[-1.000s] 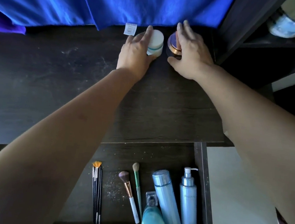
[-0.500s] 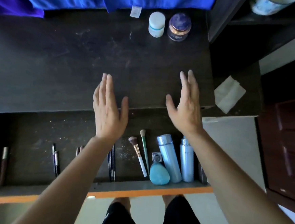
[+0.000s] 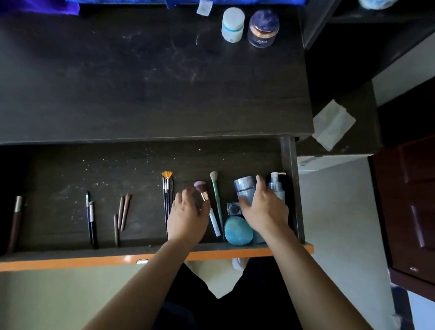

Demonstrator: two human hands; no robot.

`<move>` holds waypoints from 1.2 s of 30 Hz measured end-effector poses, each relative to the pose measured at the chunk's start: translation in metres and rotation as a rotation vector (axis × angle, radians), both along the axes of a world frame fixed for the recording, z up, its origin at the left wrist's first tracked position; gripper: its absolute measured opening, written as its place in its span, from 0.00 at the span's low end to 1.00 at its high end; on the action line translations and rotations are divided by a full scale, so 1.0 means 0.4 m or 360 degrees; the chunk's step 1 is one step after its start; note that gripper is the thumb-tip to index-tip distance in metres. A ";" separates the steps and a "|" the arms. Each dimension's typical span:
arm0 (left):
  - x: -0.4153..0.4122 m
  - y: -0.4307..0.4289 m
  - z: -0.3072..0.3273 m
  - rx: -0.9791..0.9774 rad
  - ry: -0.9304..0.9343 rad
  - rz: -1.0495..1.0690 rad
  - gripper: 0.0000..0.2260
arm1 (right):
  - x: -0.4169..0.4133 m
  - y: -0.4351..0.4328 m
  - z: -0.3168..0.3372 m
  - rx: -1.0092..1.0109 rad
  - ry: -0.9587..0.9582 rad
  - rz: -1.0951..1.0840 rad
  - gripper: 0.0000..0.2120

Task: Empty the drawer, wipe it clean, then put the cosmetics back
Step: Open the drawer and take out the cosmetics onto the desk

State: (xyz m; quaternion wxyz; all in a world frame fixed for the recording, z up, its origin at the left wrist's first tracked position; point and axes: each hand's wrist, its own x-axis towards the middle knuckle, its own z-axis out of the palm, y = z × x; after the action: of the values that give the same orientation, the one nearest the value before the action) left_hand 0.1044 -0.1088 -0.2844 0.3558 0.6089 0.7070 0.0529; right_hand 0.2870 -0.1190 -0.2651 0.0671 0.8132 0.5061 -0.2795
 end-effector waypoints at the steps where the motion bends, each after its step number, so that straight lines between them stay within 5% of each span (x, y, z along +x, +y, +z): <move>1: 0.004 0.001 -0.008 -0.0019 0.0019 0.0007 0.18 | 0.000 0.000 -0.004 -0.0020 0.0013 -0.0008 0.33; 10: 0.047 -0.048 -0.015 -0.0071 -0.0065 -0.0359 0.19 | -0.004 -0.011 -0.017 -0.0009 0.0130 -0.0153 0.32; 16: 0.093 -0.094 -0.001 -0.0169 0.0000 -0.0603 0.32 | 0.020 -0.031 -0.010 0.0032 0.0249 -0.0298 0.33; 27: 0.082 -0.034 0.043 -0.0061 -0.0011 -0.0339 0.32 | 0.043 -0.048 0.017 0.0260 0.0504 -0.0537 0.34; 36: 0.013 0.196 0.248 0.0367 -0.0178 -0.0217 0.32 | 0.040 0.141 0.203 0.0849 0.0704 -0.0555 0.28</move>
State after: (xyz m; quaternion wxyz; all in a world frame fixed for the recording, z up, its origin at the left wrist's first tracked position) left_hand 0.1097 -0.0303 -0.1851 0.3252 0.6883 0.6324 0.1434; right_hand 0.3031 -0.0628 -0.1840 -0.3060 0.7960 0.4173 -0.3139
